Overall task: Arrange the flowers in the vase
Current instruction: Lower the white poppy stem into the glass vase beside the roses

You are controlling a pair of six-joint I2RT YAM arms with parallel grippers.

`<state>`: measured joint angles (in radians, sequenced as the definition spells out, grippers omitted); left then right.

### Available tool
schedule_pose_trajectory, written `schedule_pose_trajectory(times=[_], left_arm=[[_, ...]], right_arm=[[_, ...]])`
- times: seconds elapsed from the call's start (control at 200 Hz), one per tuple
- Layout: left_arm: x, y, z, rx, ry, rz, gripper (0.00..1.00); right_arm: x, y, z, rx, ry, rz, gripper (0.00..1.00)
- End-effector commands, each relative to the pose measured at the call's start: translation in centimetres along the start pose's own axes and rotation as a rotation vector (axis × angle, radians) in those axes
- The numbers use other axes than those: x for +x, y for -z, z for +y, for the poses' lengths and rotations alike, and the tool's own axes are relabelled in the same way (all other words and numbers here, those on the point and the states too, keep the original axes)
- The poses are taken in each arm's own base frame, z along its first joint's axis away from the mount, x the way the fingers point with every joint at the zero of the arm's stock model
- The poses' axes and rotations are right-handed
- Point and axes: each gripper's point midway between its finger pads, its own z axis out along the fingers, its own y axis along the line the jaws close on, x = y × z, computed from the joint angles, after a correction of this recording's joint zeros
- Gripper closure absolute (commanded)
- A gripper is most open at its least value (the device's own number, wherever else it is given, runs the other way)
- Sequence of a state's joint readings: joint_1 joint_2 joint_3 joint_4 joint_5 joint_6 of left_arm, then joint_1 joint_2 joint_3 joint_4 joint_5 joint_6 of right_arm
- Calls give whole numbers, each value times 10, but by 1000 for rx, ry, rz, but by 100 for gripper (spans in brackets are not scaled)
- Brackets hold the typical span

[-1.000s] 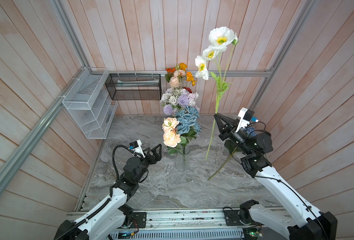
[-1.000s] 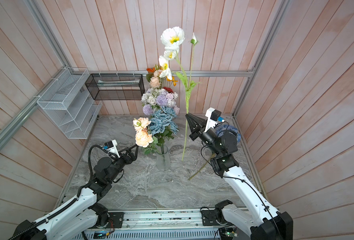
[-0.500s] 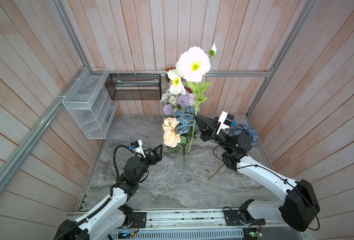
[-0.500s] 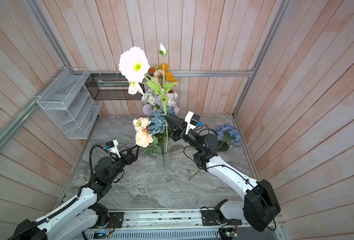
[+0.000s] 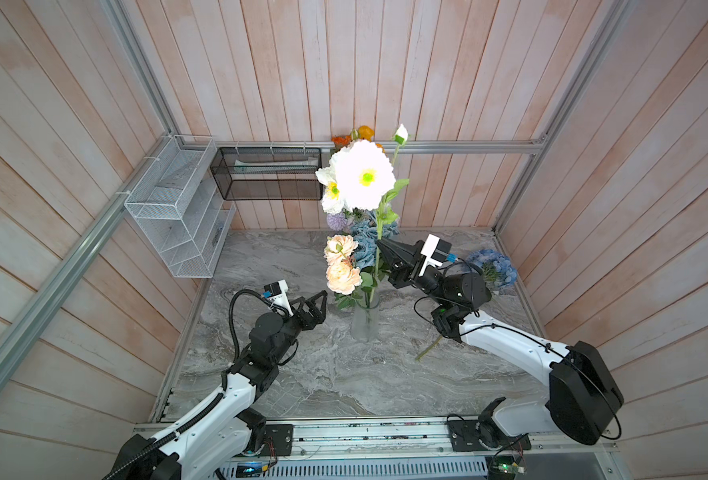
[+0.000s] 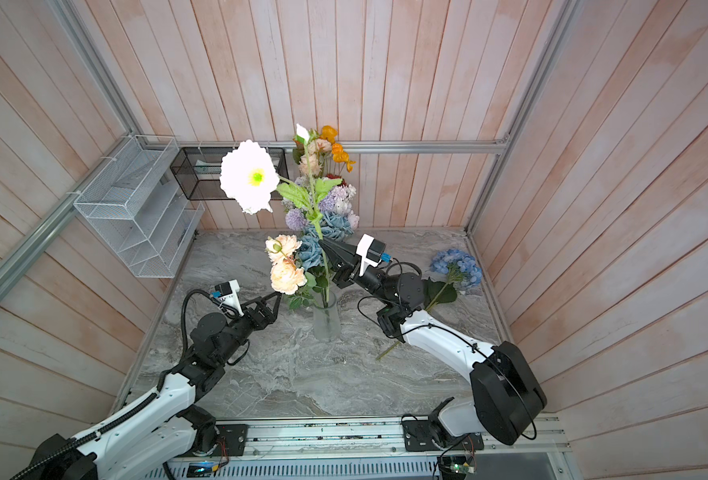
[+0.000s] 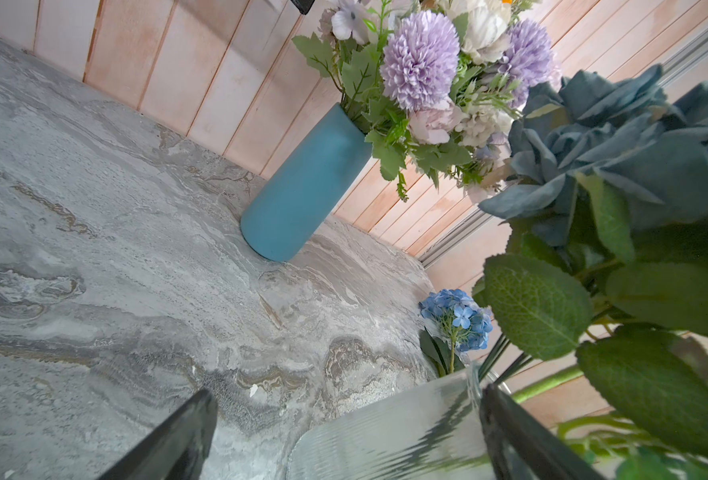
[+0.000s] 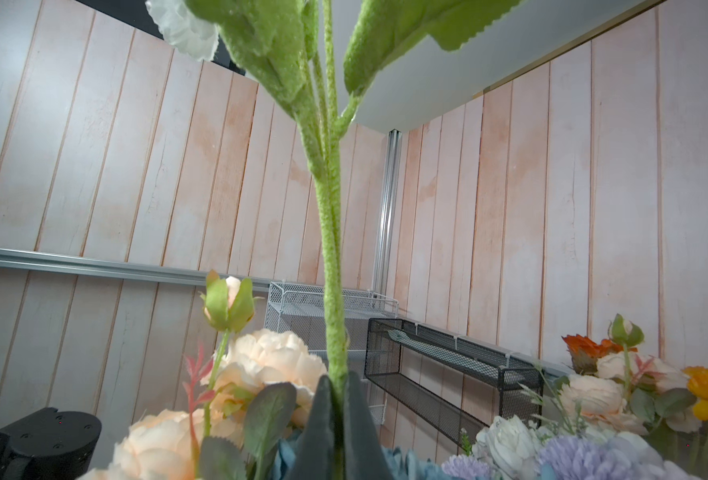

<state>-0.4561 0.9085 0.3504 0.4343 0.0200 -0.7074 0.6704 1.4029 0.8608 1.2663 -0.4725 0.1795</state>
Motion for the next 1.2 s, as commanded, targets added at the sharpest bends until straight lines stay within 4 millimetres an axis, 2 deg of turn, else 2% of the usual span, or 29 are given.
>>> schedule_pose_trajectory(times=[0.0,0.255,0.4,0.8,1.195], left_arm=[[-10,-2,-8,24,-16,-19,0],[-9,-5,-11,37,-8,-13,0],[-8,-6,-13,46,-7,-4,0],[-8,-6,-14,54,-1,-3,0],[-10,-2,-16,62,7,-11,0]], right_arm=[[15,7,5,12,-19,26,100],[71,31,4,68,-68,154,100],[95,38,4,78,-59,210,100],[130,66,9,152,-93,310,100],[163,81,17,172,-119,426,100]])
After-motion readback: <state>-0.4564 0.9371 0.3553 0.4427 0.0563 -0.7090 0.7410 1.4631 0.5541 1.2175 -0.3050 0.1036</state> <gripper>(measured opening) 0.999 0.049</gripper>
